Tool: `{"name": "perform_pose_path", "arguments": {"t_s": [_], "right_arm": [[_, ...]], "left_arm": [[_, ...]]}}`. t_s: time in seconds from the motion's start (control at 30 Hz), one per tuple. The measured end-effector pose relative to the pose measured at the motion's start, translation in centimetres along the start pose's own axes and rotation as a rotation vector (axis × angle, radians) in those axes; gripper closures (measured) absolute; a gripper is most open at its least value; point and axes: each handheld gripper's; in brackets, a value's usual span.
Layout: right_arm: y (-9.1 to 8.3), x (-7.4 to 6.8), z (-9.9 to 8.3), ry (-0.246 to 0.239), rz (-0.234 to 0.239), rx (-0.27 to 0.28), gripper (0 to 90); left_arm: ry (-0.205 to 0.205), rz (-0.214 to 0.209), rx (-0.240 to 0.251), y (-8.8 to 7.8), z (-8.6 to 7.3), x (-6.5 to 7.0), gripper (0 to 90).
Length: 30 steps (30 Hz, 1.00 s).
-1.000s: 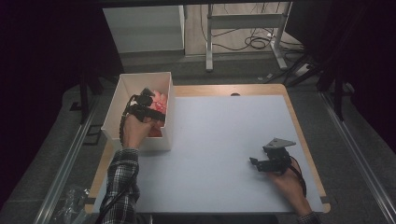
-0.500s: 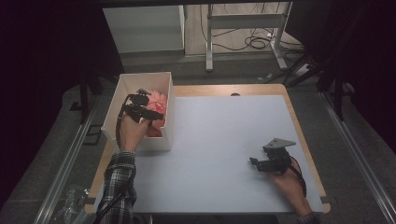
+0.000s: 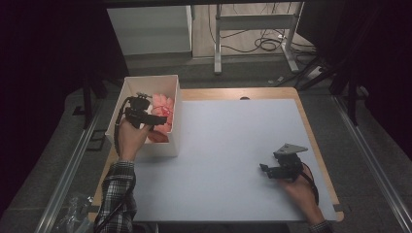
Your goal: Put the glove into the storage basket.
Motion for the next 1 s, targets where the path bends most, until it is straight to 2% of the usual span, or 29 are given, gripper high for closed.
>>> {"name": "perform_pose_path", "arguments": {"t_s": [0.3, 0.53, 0.83, 0.87, 1.0], "right_arm": [[0.0, 0.0, 0.0, -0.001, 0.000, 0.000, 23.4], [0.0, 0.0, 0.0, -0.002, 0.000, -0.003, 23.4], [0.0, 0.0, 0.0, -0.003, 0.000, -0.004, 23.4], [0.0, 0.0, 0.0, -0.002, 0.000, -0.003, 23.4], [0.0, 0.0, 0.0, 0.000, 0.000, -0.003, 23.4]], "left_arm": [[0.016, -0.021, 0.057, -1.8, 0.0, 0.5, 3.0], [0.059, -0.052, 0.110, -3.6, 0.3, 2.2, 3.0], [0.132, -0.126, 0.158, -5.0, 0.3, 5.6, 3.0], [0.156, -0.143, 0.167, -5.2, 0.2, 6.4, 3.0], [0.192, -0.179, 0.181, -5.5, -0.1, 8.1, 2.8]]}}
Point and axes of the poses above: each handheld gripper's, and its own axes: y roughly forward along the jaws, z roughly out of its top, x roughly to its right, and after that the axes turned 8 degrees about z, right-handed
